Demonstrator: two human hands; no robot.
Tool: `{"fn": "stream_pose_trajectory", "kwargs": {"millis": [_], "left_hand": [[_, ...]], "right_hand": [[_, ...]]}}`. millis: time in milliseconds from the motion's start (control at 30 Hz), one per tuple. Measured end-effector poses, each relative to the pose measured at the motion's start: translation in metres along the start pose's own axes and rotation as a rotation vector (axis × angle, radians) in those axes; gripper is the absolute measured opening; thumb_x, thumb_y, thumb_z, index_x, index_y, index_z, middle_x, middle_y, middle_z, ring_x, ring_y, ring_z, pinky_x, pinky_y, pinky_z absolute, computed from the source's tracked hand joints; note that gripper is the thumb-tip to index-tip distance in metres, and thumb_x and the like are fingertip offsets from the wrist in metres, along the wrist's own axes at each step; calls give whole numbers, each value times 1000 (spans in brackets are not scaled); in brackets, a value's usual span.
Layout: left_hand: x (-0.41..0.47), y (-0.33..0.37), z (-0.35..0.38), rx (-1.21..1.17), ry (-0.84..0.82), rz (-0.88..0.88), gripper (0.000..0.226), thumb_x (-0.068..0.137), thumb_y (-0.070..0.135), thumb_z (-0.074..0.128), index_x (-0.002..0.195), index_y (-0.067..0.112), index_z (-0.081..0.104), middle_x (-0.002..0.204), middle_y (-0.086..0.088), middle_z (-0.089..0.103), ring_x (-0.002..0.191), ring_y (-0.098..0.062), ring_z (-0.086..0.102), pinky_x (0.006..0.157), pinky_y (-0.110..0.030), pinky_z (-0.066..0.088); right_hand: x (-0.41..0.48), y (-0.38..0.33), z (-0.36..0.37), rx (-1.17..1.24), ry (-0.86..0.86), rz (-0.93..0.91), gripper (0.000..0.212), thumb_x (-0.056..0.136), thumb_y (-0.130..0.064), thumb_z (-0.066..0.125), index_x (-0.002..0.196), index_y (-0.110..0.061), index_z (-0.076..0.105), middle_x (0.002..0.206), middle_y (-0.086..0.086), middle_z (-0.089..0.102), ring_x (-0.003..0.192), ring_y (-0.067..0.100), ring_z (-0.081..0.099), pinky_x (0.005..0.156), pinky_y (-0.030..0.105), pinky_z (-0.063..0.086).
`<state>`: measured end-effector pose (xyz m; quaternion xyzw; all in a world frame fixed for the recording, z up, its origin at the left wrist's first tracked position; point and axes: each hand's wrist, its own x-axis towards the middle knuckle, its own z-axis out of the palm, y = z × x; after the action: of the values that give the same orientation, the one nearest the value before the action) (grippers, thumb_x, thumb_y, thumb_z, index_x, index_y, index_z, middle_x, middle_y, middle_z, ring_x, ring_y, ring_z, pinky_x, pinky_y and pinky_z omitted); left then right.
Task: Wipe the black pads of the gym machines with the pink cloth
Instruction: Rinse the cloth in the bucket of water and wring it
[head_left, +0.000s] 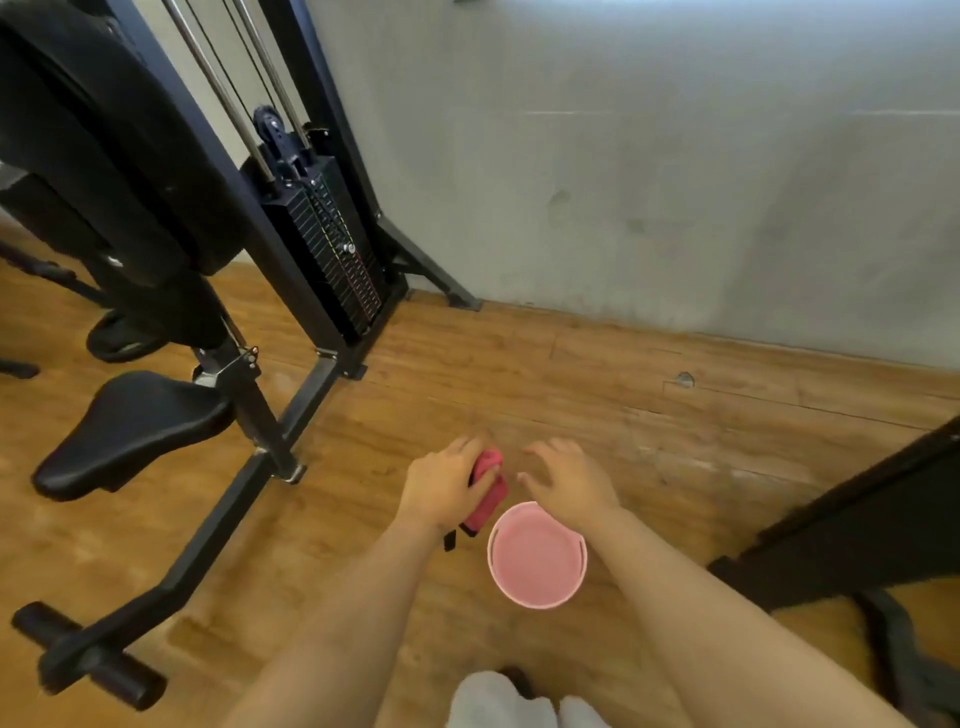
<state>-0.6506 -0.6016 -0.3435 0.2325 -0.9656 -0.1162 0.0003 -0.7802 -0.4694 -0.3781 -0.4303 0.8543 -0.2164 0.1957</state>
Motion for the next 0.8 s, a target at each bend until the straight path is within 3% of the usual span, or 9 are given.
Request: {"fn": "stream_pose_trajectory", "kwargs": {"millis": [133, 433, 600, 800], "left_hand": [[18, -9, 62, -48, -10, -5, 26, 97, 47, 43, 98, 22, 52, 91, 10, 52, 76, -18, 59, 57, -32, 44], [38, -25, 245, -258, 25, -97, 28, 97, 46, 44, 111, 27, 58, 106, 10, 61, 86, -17, 62, 68, -36, 51], [51, -49, 364, -284, -6, -49, 27, 96, 46, 46, 111, 28, 60, 106, 11, 62, 88, -16, 63, 69, -38, 52], [74, -78, 476, -232, -28, 52, 20, 94, 42, 54, 106, 30, 63, 103, 14, 63, 87, -11, 62, 65, -27, 47]], "right_hand": [[16, 38, 38, 2, -10, 27, 37, 95, -41, 51, 130, -26, 52, 127, -3, 53, 125, 17, 40, 93, 34, 41], [35, 141, 178, 101, -8, 64, 40, 95, -44, 50, 133, -29, 51, 133, -6, 52, 128, 15, 40, 100, 37, 40], [48, 203, 267, 132, 4, 53, 38, 96, -43, 50, 132, -30, 50, 133, -11, 50, 127, 11, 38, 97, 29, 38], [66, 271, 356, 81, -43, 33, 45, 94, -43, 52, 136, -28, 46, 138, -9, 45, 133, 12, 35, 104, 35, 39]]}}
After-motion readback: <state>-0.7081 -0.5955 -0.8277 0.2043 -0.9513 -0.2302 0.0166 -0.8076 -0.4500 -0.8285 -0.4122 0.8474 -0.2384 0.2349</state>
